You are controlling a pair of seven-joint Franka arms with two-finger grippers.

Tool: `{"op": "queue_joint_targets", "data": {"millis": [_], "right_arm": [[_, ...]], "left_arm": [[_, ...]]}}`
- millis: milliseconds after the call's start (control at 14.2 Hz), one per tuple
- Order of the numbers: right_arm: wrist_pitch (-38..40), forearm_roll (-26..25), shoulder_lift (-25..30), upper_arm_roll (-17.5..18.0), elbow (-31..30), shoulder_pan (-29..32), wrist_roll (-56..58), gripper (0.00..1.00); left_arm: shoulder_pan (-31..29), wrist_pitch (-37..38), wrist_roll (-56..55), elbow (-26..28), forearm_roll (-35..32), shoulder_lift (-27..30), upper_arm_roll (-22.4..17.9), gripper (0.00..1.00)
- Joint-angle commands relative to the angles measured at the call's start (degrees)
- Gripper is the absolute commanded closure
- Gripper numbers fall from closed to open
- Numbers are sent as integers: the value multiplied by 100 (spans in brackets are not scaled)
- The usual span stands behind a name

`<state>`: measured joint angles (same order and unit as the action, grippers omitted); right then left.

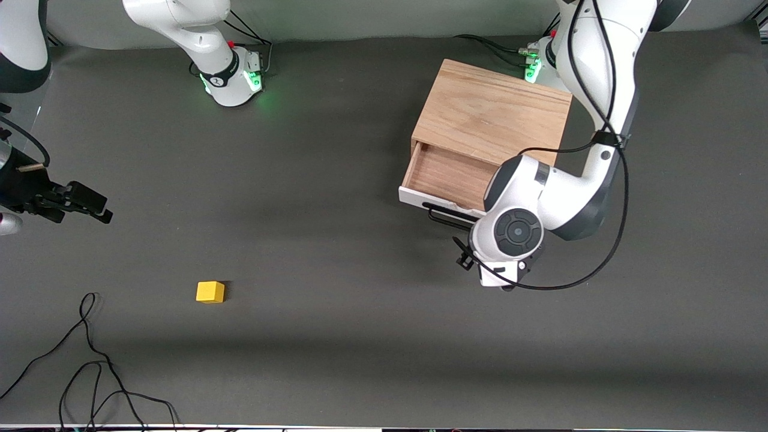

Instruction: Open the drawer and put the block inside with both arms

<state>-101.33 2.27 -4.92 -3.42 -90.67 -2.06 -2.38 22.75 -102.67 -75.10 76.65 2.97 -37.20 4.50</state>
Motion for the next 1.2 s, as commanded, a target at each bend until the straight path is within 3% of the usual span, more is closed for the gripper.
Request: {"op": "queue_joint_targets", "data": {"millis": [0, 283, 565, 848, 1130], "right_arm": [[35, -77, -420, -1, 234, -22, 36, 0], [-445, -77, -1457, 8, 603, -22, 53, 0], [-1545, -69, -2327, 25, 393, -31, 54, 0], [-2600, -7, -2934, 34, 111, -119, 36, 0], [-3338, 2, -3435, 34, -29, -233, -43, 0]], "left_arm": [[-104, 816, 162, -675, -77, -51, -11, 0], [-411, 2397, 836, -1634, -42, 80, 33, 0], [-842, 3226, 3075, -1689, -156, 853, -37, 0], [-1307, 3316, 5843, -1539, -814, 1451, -46, 0], [-1931, 3044, 6769, -1225, -754, 1916, -29, 0]]}}
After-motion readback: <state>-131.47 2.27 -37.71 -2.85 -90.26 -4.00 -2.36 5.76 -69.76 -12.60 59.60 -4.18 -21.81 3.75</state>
